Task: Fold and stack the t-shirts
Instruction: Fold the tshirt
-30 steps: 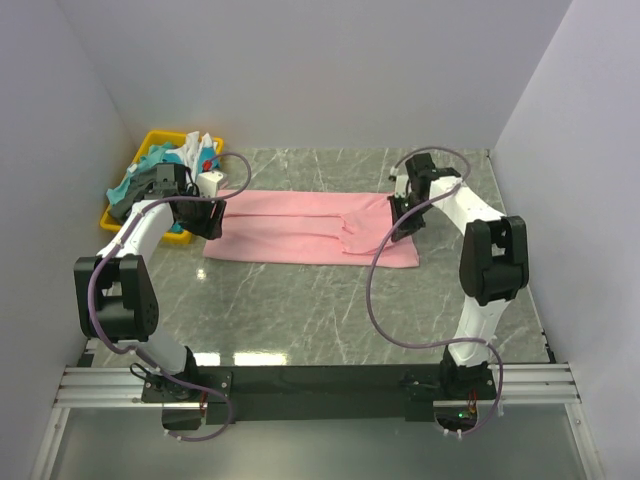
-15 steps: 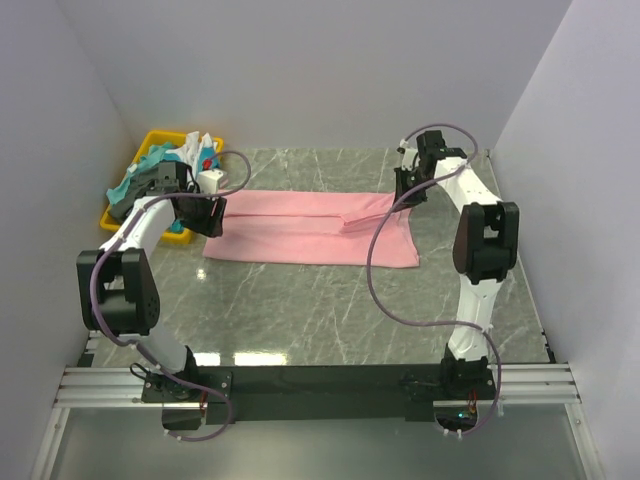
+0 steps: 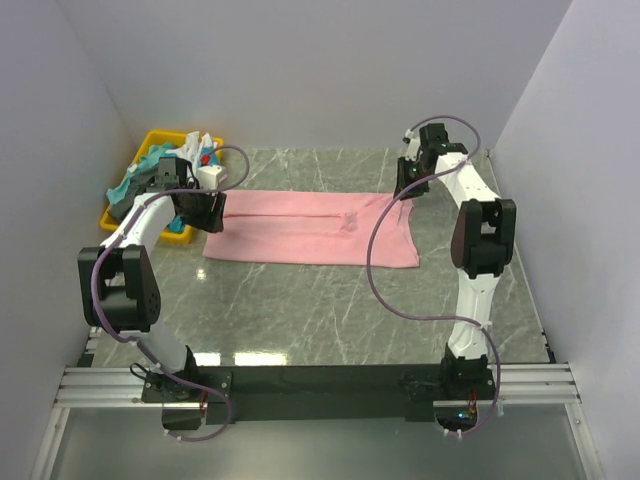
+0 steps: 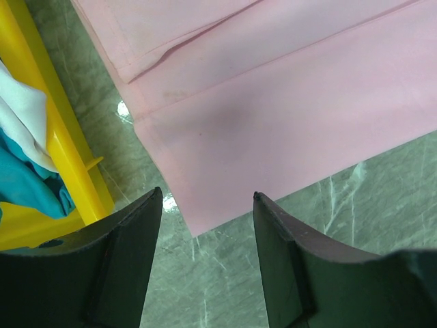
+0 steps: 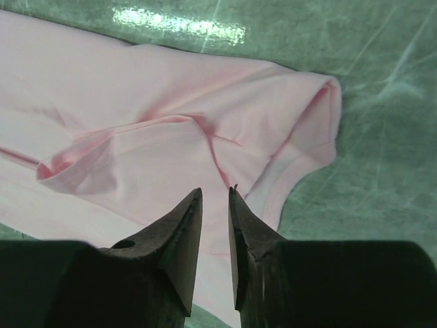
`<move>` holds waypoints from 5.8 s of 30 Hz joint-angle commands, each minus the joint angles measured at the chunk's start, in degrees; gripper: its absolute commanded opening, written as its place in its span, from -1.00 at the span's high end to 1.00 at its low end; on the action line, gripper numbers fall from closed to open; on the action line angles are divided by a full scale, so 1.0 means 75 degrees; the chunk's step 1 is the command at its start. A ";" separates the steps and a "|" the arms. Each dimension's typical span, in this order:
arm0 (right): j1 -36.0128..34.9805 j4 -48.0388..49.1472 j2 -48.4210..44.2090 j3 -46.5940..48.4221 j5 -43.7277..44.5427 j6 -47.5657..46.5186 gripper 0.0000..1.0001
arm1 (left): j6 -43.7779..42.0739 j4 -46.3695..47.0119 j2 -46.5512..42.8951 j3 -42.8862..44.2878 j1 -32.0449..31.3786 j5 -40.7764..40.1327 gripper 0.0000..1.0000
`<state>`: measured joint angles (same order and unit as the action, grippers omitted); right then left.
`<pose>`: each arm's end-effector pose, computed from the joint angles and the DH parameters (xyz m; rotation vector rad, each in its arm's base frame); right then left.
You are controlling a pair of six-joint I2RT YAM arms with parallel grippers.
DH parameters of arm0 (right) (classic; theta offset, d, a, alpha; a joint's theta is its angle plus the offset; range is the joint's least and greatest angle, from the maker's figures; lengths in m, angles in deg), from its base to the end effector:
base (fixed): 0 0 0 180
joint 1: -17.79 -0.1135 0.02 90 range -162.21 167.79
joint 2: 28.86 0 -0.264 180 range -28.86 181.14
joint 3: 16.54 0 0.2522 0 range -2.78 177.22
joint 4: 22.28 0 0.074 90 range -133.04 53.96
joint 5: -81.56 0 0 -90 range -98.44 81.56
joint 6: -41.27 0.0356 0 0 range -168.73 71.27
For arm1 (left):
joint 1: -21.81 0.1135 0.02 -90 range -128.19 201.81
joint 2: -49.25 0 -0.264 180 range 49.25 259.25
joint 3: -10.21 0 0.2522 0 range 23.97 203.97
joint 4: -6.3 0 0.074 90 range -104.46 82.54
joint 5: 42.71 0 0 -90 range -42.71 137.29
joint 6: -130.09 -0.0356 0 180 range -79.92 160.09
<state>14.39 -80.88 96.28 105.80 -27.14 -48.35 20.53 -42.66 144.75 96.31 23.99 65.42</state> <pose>0.4739 0.0396 0.2225 -0.1789 2.6152 0.4530 0.3509 0.0023 0.2433 0.4955 2.4846 -0.2613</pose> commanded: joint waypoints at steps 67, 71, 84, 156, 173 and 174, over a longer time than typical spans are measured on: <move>0.0242 -0.0044 0.0468 -0.0696 0.0980 0.0336 1.00 | 0.0404 0.0404 0.0461 -0.0047 -0.0009 0.0055 -0.22; 0.0242 -0.0057 0.0717 -0.0344 0.1461 0.0289 1.00 | 0.0357 0.0393 0.0473 0.0058 -0.0009 0.0055 -0.22; 0.0207 -0.0045 0.1233 0.1695 0.2576 -0.0238 0.57 | 0.0099 0.0580 0.1608 0.1743 -0.0196 0.0067 -0.15; -0.1129 0.0401 -0.1274 -0.0610 0.2716 -0.0345 0.46 | -0.1412 0.0123 0.1681 0.0013 -0.1649 -0.0765 0.33; -0.0789 -0.0478 0.0081 -0.0604 0.1860 0.0441 0.69 | -0.1708 -0.1716 -0.0265 -0.1876 -0.3618 0.0746 0.40; -0.0801 -0.0502 0.0246 -0.0451 0.1860 0.0476 0.70 | -0.1659 -0.1752 -0.0265 -0.1806 -0.3595 0.0839 0.39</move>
<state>8.21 -84.26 96.15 97.99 -11.66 -45.75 6.72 -51.84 144.92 81.36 -3.81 65.73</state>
